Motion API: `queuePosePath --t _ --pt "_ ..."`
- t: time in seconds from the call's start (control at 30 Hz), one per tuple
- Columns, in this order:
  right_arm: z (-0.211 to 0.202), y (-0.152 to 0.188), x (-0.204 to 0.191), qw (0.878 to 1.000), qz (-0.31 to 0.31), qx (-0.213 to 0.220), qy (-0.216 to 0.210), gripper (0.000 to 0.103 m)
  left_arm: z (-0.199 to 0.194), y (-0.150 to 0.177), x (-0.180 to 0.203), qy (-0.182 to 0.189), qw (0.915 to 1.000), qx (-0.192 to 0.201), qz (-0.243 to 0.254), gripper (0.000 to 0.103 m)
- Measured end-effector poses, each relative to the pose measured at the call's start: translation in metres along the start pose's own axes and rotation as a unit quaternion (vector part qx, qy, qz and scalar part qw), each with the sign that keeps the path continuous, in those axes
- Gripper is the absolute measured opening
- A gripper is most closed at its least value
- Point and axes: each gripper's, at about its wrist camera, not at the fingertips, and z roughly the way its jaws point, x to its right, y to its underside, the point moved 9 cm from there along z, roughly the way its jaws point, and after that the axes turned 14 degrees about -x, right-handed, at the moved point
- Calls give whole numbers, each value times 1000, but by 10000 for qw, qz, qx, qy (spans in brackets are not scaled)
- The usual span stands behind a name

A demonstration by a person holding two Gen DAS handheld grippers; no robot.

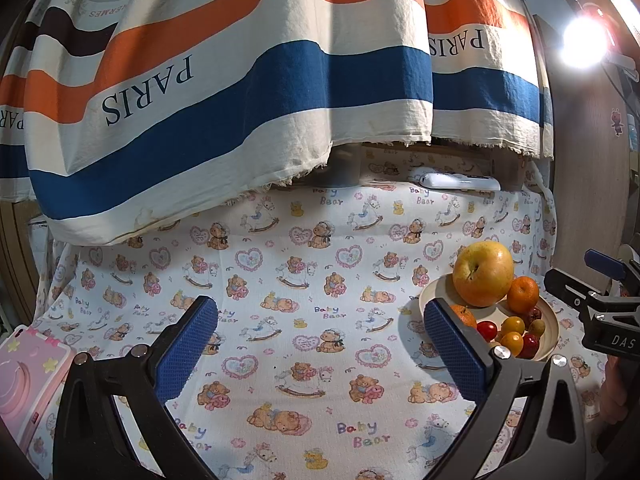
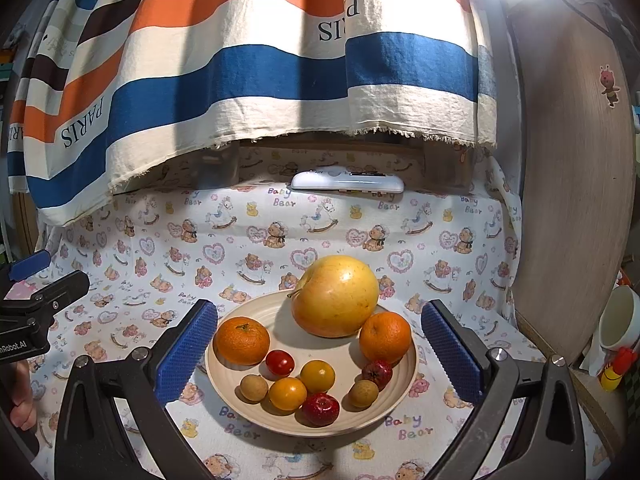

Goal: Organize fruits

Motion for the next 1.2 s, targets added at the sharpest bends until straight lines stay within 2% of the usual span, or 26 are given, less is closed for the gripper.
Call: queuePosePath --t 1.2 --pt "-1 0 0 10000 -14 25 17 102 -1 1 -2 5 10000 4 -17 103"
